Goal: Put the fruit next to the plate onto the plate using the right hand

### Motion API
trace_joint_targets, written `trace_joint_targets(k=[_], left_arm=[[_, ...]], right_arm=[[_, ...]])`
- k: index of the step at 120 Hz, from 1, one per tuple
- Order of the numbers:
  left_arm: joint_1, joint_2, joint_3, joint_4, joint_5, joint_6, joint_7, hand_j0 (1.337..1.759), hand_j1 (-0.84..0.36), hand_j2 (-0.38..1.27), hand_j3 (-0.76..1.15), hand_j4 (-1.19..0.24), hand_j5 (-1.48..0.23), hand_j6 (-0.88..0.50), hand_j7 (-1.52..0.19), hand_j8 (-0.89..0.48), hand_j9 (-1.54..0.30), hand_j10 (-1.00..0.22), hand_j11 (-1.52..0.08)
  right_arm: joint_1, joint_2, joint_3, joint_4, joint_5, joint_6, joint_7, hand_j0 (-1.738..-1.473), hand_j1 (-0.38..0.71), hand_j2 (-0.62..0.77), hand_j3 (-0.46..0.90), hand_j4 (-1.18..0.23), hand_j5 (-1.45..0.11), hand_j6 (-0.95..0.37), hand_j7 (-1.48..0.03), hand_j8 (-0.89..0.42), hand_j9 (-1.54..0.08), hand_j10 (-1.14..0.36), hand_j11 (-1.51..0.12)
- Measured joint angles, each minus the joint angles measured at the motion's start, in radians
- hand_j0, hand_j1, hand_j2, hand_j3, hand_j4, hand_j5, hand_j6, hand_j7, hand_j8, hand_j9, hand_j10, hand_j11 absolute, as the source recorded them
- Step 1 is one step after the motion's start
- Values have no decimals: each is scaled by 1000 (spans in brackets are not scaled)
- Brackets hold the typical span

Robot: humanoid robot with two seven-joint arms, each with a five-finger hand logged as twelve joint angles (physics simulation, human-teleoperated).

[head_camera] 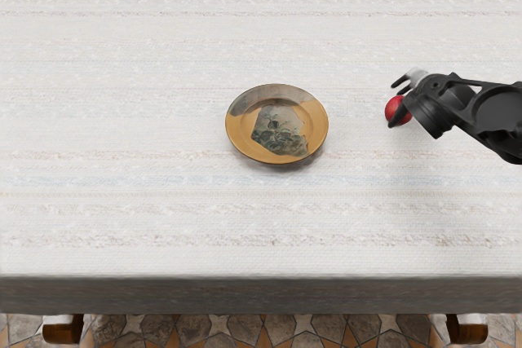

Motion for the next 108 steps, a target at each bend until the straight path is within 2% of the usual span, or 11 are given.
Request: trace_joint_targets(k=[30,68,75,91,98,108], left_arm=[[0,0,0,0,0,0,0,1658,55,49,0,-245,-318,-245,-318,-245,-318,-245,-318],[0,0,0,0,0,0,0,1658,55,49,0,-245,-318,-245,-318,-245,-318,-245,-318],[0,0,0,0,0,0,0,1658,55,50,-1,-245,-318,-245,-318,-245,-318,-245,-318],[0,0,0,0,0,0,0,1658,55,50,-1,-245,-318,-245,-318,-245,-318,-245,-318],[0,0,0,0,0,0,0,1658,55,50,-1,-245,-318,-245,-318,-245,-318,-245,-318],[0,0,0,0,0,0,0,1658,55,50,-1,-245,-318,-245,-318,-245,-318,-245,-318]], right_arm=[[0,2,3,-6,-1,8,0,-1658,195,-67,0,-464,-595,-459,-598,-392,-600,-462,-600],[-8,2,6,-18,-8,20,1,-1650,279,127,-2,-601,-801,-399,-791,-319,-807,-506,-807],[-11,3,7,-19,-14,24,0,-1645,289,135,-3,-640,-854,-385,-842,-298,-866,-494,-869],[-14,3,11,-21,-19,36,0,-1632,256,59,-3,-726,-980,-340,-962,-261,-1005,-470,-1017],[-14,2,11,-21,-18,39,0,-1633,242,200,0,-768,-1005,-347,-1005,-299,-1042,-549,-1056],[-14,1,19,-21,-10,46,1,-1638,219,267,1,-803,-1047,-354,-1048,-324,-1085,-628,-1102]])
